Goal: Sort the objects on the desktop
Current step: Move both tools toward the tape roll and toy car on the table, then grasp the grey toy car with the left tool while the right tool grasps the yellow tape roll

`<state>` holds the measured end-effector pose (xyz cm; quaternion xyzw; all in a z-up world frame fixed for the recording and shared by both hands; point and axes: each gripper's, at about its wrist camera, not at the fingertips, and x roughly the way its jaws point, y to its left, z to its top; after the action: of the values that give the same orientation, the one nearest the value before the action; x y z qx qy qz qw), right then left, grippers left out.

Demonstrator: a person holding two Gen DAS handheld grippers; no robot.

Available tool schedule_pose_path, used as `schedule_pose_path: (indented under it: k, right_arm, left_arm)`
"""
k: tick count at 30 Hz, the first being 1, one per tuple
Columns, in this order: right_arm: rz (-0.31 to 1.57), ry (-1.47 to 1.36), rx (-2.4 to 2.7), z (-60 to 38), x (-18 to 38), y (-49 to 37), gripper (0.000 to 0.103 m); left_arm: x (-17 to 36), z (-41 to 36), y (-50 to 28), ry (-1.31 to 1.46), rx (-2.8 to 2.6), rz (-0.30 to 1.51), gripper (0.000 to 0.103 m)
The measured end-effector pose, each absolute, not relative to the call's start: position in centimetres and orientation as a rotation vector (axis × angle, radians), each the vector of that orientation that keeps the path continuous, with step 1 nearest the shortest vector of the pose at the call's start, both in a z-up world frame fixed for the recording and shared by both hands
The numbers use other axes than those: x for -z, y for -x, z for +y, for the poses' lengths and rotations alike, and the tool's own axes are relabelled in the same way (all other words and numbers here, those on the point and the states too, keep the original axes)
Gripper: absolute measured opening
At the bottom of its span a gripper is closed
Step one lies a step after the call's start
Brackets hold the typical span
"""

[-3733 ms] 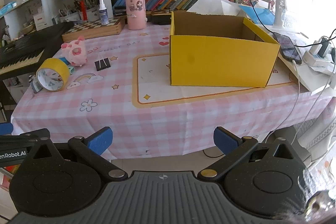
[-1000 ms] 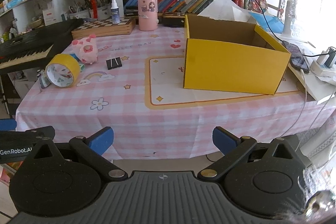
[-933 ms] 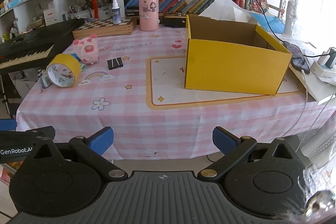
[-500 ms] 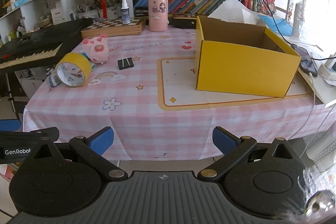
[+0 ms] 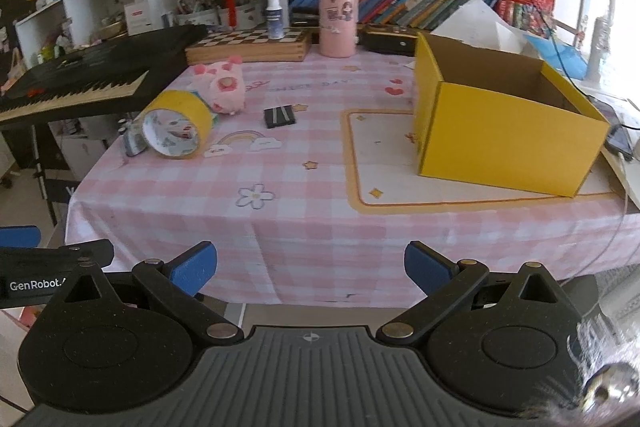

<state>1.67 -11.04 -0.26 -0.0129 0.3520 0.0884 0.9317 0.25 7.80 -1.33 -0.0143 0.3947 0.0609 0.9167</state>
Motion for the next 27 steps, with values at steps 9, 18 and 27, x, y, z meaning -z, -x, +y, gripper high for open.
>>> schedule_pose_path:
  k: [9,18,27]
  right_arm:
    - [0.727,0.068,-0.249,-8.5,-0.1,-2.6,0.101]
    - [0.731,0.093,-0.3,-7.0,0.2,-4.2,0.101]
    - [0.745,0.116,-0.357,-5.1,0.8,-8.1,0.098]
  left_arm:
    - [1.3,10.4,0.1,0.08,-0.181,0.81,0.09]
    - [1.5,11.8,-0.5,0.133,-0.183,0.806,0.09]
    - [2.0,12.9,-3.1,0.152,-0.202,0.805,0.09]
